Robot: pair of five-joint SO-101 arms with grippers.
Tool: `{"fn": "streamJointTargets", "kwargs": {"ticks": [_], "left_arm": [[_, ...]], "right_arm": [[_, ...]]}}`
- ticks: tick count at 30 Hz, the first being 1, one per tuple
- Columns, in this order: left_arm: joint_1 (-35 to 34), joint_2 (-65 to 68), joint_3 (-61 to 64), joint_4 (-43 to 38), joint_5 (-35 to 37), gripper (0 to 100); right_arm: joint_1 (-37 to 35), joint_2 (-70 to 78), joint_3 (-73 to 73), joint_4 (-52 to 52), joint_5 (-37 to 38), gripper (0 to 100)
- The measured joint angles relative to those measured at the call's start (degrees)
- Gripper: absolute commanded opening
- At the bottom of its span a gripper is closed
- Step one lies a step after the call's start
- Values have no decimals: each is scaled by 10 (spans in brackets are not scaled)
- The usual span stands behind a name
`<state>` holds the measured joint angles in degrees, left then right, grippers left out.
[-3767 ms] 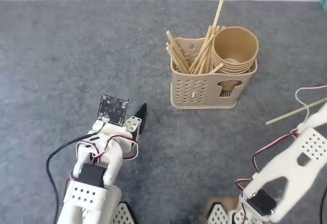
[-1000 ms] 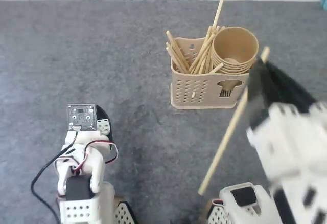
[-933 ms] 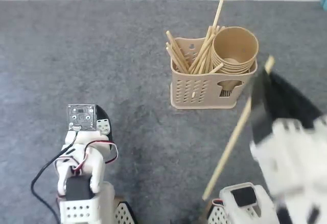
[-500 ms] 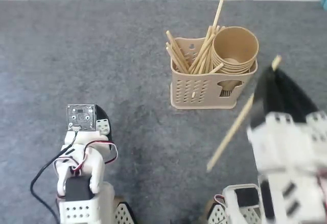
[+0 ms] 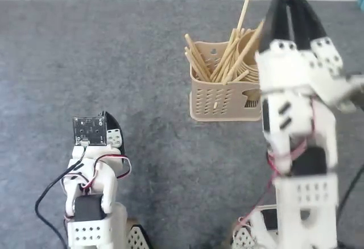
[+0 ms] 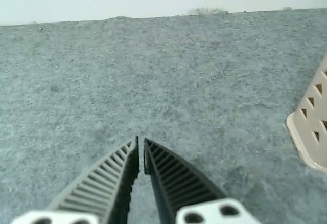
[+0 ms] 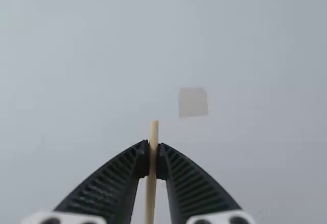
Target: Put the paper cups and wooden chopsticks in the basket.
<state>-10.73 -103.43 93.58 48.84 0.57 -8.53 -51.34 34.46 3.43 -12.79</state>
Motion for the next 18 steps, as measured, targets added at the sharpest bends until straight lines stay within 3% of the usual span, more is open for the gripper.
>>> {"fn": "streamJointTargets", "kwargs": {"ticks": [4,10,15,18], "left_arm": [[1,0,0,0,0,12],[1,0,17,-19,0,12],[1,0,33,-59,0,12],[1,0,33,-62,0,12]], "right_arm": [[4,71,0,-67,4,8],[2,144,22,-85,4,22],[1,157,37,-65,4,206],[-4,155,37,-18,4,236]]}}
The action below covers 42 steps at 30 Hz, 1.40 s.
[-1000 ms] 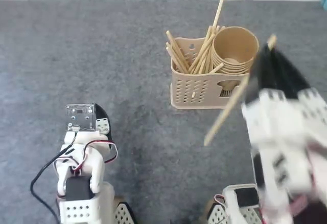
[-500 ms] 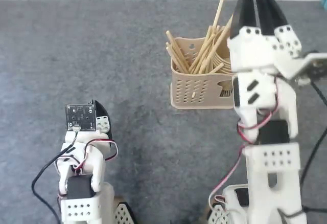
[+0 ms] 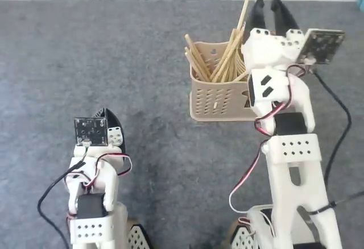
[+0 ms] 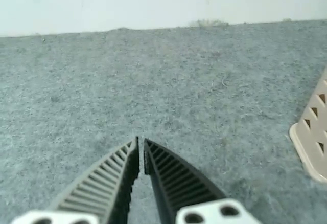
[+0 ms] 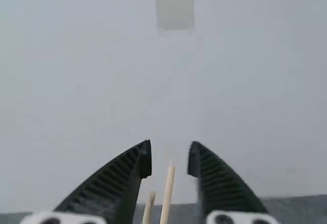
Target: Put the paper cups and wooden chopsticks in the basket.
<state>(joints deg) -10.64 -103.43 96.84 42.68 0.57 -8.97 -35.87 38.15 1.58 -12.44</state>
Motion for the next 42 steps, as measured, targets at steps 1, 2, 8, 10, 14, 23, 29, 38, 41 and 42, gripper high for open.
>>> {"fn": "streamJointTargets", "kwargs": {"ticks": [1,2,8,10,14,23,29,38,41,42], "left_arm": [[0,0,0,0,0,12],[0,0,0,0,0,12],[0,0,0,0,0,12],[11,0,0,0,-3,12],[24,0,0,0,-4,12],[53,0,0,4,-3,12],[73,0,0,14,-4,12],[72,0,0,14,-4,12],[72,0,0,18,-4,12],[72,0,0,28,-4,12]], "right_arm": [[-5,-4,0,17,0,236],[-6,-13,0,35,0,237],[-6,-153,0,176,0,235],[-6,-208,0,234,0,233],[1,-325,0,361,0,106],[81,-560,35,610,1,11],[110,-675,198,637,69,6],[116,-673,515,586,158,7],[118,-673,535,610,161,7],[118,-678,538,627,161,7]]}}
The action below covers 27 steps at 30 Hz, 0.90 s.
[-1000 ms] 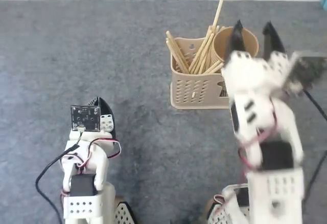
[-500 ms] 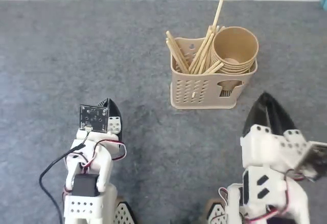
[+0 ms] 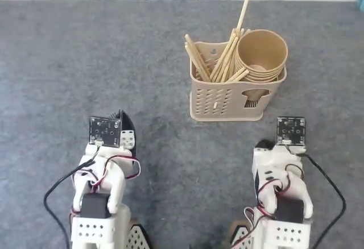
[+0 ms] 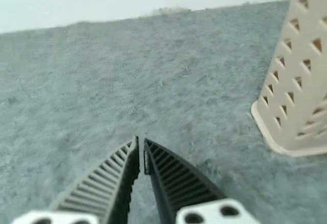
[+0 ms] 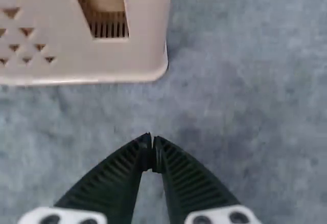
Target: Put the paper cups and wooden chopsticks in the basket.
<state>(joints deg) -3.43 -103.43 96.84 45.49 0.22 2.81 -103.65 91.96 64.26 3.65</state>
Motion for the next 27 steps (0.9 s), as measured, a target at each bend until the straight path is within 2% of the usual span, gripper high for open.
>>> {"fn": "streamJointTargets", "kwargs": {"ticks": [7,10,14,17,27], "left_arm": [[4,0,0,86,0,12],[4,0,0,135,0,12],[-43,0,0,172,1,12],[-51,0,0,224,0,12],[-47,0,0,264,1,12]], "right_arm": [[17,-2,17,102,0,7],[33,1,33,105,1,7],[55,5,33,105,1,7],[73,5,33,105,1,7],[75,5,33,105,1,7]]}}
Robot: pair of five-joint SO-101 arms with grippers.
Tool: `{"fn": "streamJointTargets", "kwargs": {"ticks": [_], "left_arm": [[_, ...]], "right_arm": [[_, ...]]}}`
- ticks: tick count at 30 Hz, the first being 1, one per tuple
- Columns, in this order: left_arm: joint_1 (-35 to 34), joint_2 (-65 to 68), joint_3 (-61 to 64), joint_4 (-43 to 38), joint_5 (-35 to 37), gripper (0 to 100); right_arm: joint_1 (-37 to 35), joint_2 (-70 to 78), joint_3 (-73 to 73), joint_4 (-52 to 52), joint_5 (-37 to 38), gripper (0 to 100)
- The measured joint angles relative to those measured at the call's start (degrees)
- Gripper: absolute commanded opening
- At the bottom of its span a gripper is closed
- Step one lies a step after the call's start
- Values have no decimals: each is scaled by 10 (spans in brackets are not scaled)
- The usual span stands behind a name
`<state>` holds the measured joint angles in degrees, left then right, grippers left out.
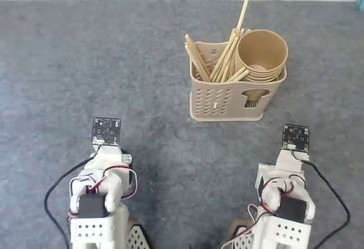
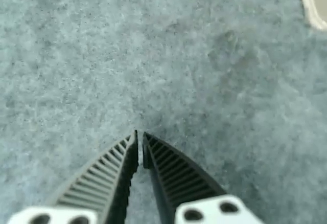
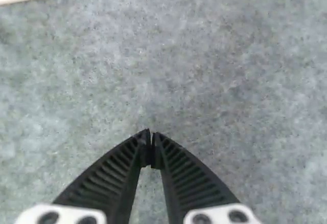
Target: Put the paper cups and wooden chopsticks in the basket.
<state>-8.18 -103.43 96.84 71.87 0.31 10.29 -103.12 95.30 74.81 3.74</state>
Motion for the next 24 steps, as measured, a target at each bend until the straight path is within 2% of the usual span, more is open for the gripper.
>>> {"fn": "streamJointTargets", "kwargs": {"ticks": [24], "left_arm": [[-2,0,0,2,-1,12]], "right_arm": [[0,0,0,0,0,7]]}}
